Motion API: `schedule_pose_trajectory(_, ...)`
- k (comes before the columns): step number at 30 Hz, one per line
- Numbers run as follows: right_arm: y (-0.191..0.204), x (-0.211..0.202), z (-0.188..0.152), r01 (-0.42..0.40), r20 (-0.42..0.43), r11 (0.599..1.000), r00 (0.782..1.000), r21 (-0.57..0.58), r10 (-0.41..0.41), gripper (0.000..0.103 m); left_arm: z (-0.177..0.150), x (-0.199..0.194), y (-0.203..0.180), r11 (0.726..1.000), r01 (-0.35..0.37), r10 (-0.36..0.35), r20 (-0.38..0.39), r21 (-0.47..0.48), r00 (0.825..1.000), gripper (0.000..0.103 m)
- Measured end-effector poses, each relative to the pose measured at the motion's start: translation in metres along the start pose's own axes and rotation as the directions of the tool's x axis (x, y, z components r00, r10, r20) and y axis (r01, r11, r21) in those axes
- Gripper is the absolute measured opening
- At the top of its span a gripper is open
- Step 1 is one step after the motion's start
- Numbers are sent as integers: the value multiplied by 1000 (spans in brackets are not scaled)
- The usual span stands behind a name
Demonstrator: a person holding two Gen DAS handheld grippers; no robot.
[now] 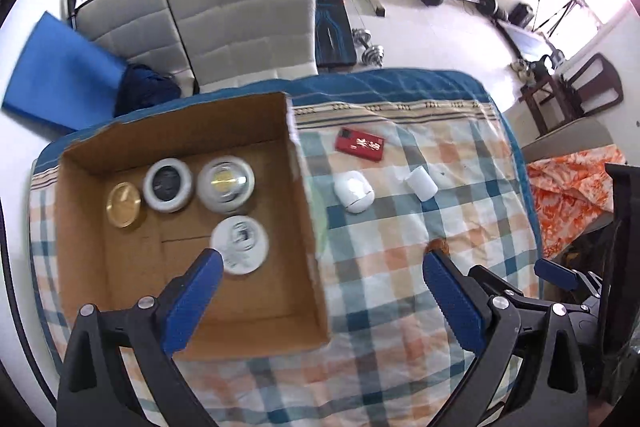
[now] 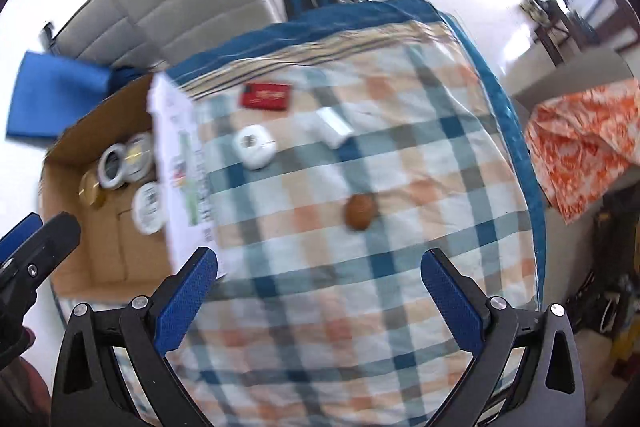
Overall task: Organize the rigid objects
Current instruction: 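Grasp the walnut with right gripper while left gripper moves toward the white case, then grasp the white round case with the left gripper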
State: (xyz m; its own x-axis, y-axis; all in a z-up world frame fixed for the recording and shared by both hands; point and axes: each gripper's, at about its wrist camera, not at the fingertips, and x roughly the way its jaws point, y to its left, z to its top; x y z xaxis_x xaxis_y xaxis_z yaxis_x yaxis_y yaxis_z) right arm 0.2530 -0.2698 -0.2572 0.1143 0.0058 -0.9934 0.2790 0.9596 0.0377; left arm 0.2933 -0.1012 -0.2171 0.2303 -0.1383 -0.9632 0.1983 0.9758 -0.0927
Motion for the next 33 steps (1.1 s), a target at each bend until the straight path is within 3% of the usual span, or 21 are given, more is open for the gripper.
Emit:
schedule_pose_trajectory(2,-16,27,9,1,-28,1000,1000,27,0,102,8,24,-12,1000,-16,16,-34,7,999,102)
schedule_pose_trajectory(6,-36,86,21,-15,-136,996,990,90,27,79,20,64,-30,998,-56,57,-79,15,995,102)
schedule_pose_trajectory(10,-48,130,24,-65,-191,985,977,160,96,70,32,90,-41,991,-128,131,-100,41,986,101)
schedule_pose_trajectory(14,-53,157,27,-82,-221,978,967,190,124,61,37,104,-42,989,-144,148,-113,41,983,101)
schedule_pose_trajectory(17,-52,171,26,-98,-242,976,960,193,144,46,40,111,-46,984,-171,175,-116,51,978,101)
schedule_pose_trajectory(18,-53,172,25,-87,-240,978,962,189,132,35,41,112,-47,983,-178,183,-115,53,976,101)
schedule_pose_trajectory(22,-71,165,26,-106,-215,974,965,198,149,35,46,109,-50,989,-150,151,-115,18,982,101)
schedule_pose_trajectory(27,-110,144,39,-64,-176,981,980,185,97,35,51,118,-69,993,-110,105,-119,-32,987,101)
schedule_pose_trajectory(33,-145,129,54,-11,-151,983,988,185,40,36,53,186,-72,984,-150,121,-254,-98,960,100)
